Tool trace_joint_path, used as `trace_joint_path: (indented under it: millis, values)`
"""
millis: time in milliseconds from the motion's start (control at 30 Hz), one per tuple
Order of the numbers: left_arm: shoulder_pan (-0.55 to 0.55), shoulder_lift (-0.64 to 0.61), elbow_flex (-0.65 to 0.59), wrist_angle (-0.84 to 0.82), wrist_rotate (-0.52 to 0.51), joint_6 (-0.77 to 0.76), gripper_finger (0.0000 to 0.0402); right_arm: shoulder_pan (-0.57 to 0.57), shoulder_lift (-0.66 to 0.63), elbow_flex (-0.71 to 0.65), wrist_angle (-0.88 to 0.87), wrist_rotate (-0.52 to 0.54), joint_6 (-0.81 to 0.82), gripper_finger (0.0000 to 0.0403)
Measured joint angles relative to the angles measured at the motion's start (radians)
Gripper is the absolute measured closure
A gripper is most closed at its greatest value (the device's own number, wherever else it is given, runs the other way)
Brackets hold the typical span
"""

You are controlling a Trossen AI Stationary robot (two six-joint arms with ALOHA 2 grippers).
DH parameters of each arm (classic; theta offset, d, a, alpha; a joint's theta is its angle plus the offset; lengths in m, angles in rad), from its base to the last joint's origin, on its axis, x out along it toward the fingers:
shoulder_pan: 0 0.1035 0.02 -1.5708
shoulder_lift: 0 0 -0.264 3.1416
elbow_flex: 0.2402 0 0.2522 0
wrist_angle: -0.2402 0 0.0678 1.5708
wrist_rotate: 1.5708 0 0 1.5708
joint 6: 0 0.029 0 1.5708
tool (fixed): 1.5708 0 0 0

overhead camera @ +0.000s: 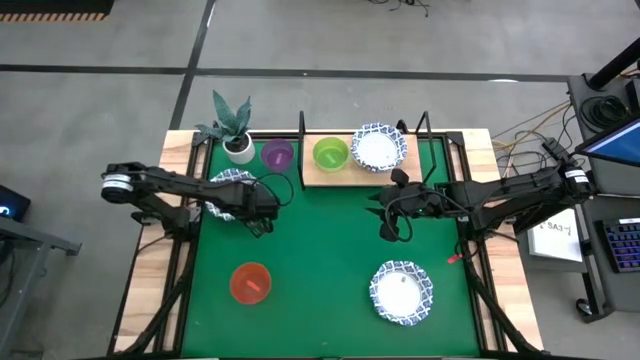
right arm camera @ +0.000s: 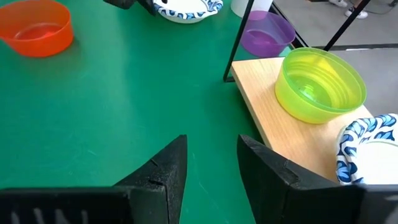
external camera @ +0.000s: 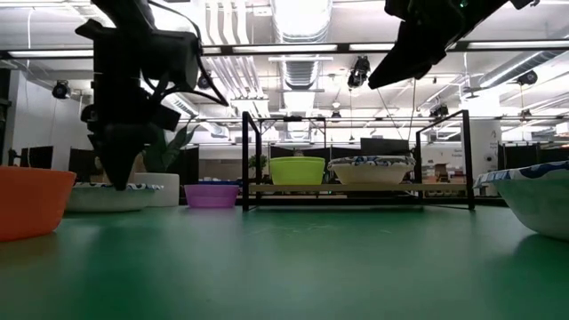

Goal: Place and stack bowls onto a shelf
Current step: Stack the left white bowl into the white bowl on the shelf

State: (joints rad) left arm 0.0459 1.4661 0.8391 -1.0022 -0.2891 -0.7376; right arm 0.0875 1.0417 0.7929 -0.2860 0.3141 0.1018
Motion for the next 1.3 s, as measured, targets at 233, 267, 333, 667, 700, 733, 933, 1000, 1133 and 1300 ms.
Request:
trace_joint_path:
  millis: [233, 267, 333, 667, 700, 733, 933, 1000, 1133, 1300]
  values:
    - [0.002, 0.015, -0.009, 0.019, -0.027, -0.001, 0.0233, 0.000, 0.000, 0.000, 0.007, 0.000, 0.004, 0.0271]
    - [0.002, 0.016, -0.011, 0.027, -0.030, -0.002, 0.0237, 0.000, 0.000, 0.000, 0.008, 0.000, 0.004, 0.0272]
    - [0.002, 0.016, -0.015, 0.036, -0.035, -0.003, 0.0246, 0.000, 0.000, 0.000, 0.007, 0.000, 0.004, 0.0273]
    - [0.002, 0.016, -0.018, 0.041, -0.041, -0.004, 0.0338, 0.000, 0.000, -0.012, 0.008, 0.000, 0.018, 0.0269]
    - [0.002, 0.016, -0.018, 0.041, -0.042, -0.005, 0.0350, 0.000, 0.000, -0.016, 0.008, 0.000, 0.021, 0.0269]
    - [0.002, 0.016, -0.018, 0.041, -0.042, -0.004, 0.0363, 0.000, 0.000, -0.019, 0.008, 0.000, 0.027, 0.0270]
    - [-0.007, 0.015, -0.013, 0.025, -0.001, 0.024, 0.0393, 0.000, 0.000, -0.030, 0.007, 0.000, 0.033, 0.0268]
    - [-0.018, 0.015, 0.000, -0.016, 0.009, 0.029, 0.0395, 0.000, 0.000, -0.031, 0.007, -0.001, 0.032, 0.0269]
    - [-0.047, 0.015, 0.053, -0.148, 0.011, 0.027, 0.0400, 0.000, 0.000, -0.031, 0.006, -0.004, 0.029, 0.0273]
    - [-0.114, 0.014, 0.147, -0.264, 0.011, 0.101, 0.0401, 0.006, 0.000, -0.031, -0.023, -0.008, 0.029, 0.0275]
